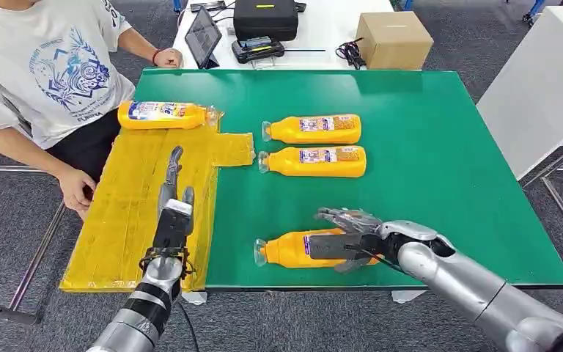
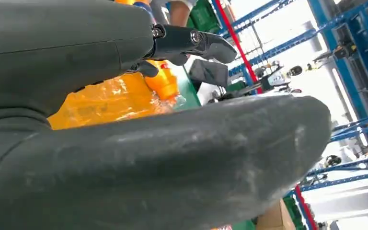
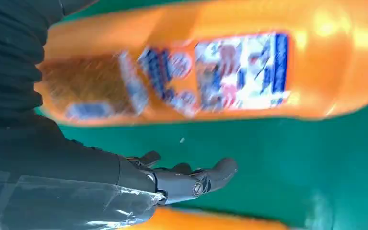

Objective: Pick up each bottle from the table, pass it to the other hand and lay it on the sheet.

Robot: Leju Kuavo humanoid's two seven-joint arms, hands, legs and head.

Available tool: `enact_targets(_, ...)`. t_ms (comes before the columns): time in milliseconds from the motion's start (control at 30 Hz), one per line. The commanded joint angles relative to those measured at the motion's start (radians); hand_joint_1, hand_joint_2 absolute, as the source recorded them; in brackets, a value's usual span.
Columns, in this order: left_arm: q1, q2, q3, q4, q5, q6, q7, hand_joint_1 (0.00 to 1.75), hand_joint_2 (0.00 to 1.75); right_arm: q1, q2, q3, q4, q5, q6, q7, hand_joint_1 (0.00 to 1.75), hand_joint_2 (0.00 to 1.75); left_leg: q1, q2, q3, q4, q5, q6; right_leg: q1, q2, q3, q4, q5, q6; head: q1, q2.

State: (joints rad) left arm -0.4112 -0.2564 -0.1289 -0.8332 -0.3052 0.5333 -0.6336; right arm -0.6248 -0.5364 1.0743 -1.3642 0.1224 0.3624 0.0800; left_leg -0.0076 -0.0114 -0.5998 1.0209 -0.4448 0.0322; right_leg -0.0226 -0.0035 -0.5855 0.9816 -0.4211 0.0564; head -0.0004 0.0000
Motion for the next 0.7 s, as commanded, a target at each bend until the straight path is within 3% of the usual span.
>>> enact_targets(33,-0.044,0.004,-0.031,0.041,0.006,-0.004,0.003,0.0,0.0,-0.046,-0.042,0.092,0.009,0.13,-0.053,0.068,0.0,1.75,0.002,0.001,0.003,0.0,-0.001,-0.002,0.002,0.0,0.003,0.0,-0.001,-0.003,0.0,0.0)
enact_targets(200,-0.035,0.003,-0.029,0.024,-0.002,-0.013,0.011,0.0,0.0,0.005,-0.015,0.068,0.061,0.24,-0.094,0.08,0.0,1.75,0.002,0.001,0.004,-0.001,-0.001,-0.002,0.002,0.0,0.004,-0.002,-0.001,-0.003,0.0,0.0)
enact_targets(600,-0.053,-0.009,-0.033,0.048,-0.004,-0.02,0.01,0.0,0.0,0.055,-0.016,0.031,0.065,0.228,-0.056,0.043,0.0,1.75,0.001,0.001,0.003,0.0,-0.001,-0.002,0.002,0.0,0.003,-0.001,-0.001,-0.003,0.0,0.0)
enact_targets(700,-0.057,-0.01,-0.038,0.057,-0.006,-0.022,0.007,0.0,0.0,0.08,0.018,0.021,0.101,0.232,-0.066,0.036,0.0,1.75,0.002,0.001,0.003,0.0,-0.001,-0.002,0.002,0.0,0.003,-0.001,0.0,-0.003,0.0,0.0)
